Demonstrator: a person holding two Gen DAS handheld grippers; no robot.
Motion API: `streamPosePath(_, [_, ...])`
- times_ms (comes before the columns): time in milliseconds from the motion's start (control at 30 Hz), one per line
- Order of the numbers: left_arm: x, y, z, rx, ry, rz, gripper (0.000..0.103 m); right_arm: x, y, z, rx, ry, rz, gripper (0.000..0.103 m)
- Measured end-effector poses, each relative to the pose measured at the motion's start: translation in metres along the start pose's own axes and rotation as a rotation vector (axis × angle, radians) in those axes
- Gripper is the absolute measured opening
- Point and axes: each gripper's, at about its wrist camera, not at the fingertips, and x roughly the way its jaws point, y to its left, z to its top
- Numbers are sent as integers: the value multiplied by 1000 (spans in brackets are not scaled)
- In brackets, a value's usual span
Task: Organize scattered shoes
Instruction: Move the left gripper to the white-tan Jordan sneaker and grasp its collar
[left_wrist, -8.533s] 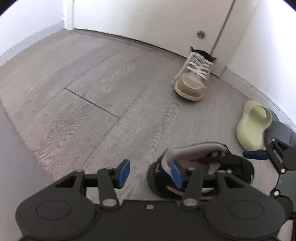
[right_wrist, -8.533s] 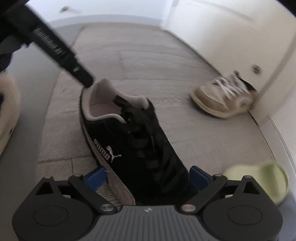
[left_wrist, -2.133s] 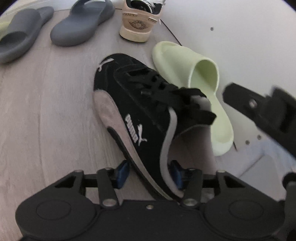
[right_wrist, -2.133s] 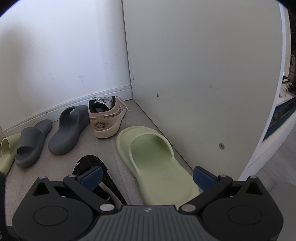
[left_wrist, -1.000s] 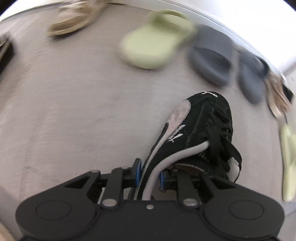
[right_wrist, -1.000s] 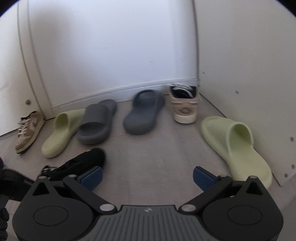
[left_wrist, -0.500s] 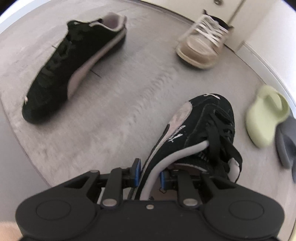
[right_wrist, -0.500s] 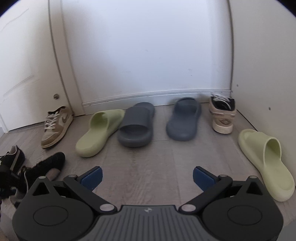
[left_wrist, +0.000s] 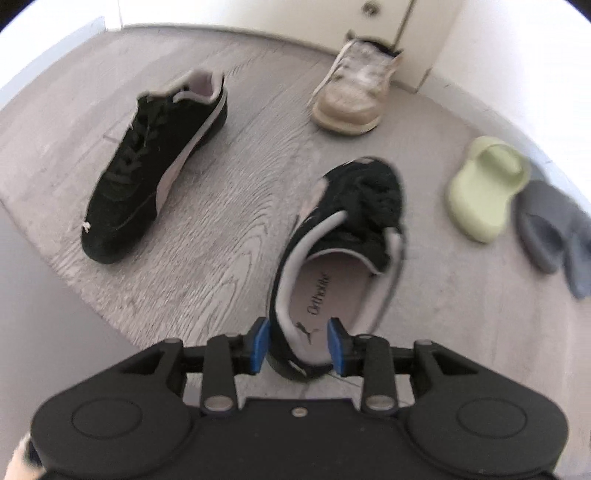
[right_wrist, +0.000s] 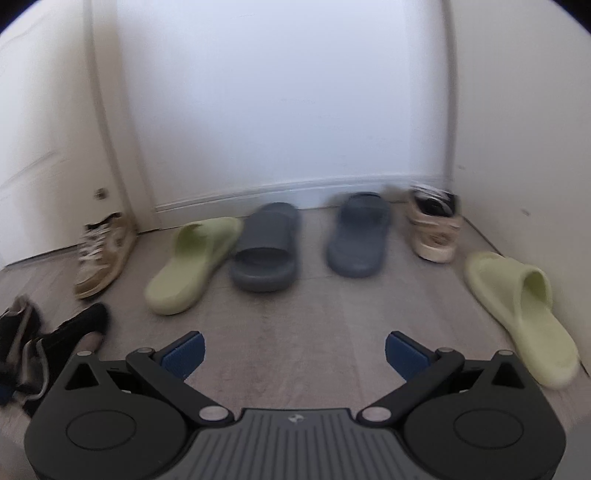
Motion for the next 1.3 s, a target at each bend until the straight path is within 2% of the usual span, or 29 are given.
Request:
streamPosePath(100, [-22,-20,-3,-29,-41,-123,34,2,-10,8,31,-29,-47,103])
streamPosePath(133, [-24,-30,-2,-22,-46,-144,34,6,-15,13,43,-45,-68,103])
streamPosePath(267, [-11,-106,0,43,-54,-245,34,29,-48,33,117,-97,-132,103])
streamPosePath(333, [17,-179,0,128,-23,-323,34,36,-59,39,132,-117,-157,103])
streamPosePath(433, [57,-286,-3,302,20,-393,34,68,-107,49,209,-160,-261,103])
streamPosePath(567, [86,-387,-10,477,15,-503,34,110,-150,59,243,-171,-296,103])
streamPosePath(633, [102,-437,-7,507,10,-539,34,126,-163,63,222,-174,-298,103])
streamPosePath(700, [118,-484,-5,533,4,-573,34,143,-173,67,189,-191,-365,103])
streamPosePath(767, [124,-504,-4,538,-6,-582,34,150,-182,65,235,-206,-406,103])
streamPosePath(867, [139,-539,5,559,-22,-598,34,151,-190,61,281,-215,-381,103])
streamPosePath(1000, [152,-562,15,585,-3,-664,34,165,-191,55,243,-190,-370,103])
streamPosePath(1300, [157,-600,12,693,-33,-602,35,179,-195,47,299,-152,-350,103])
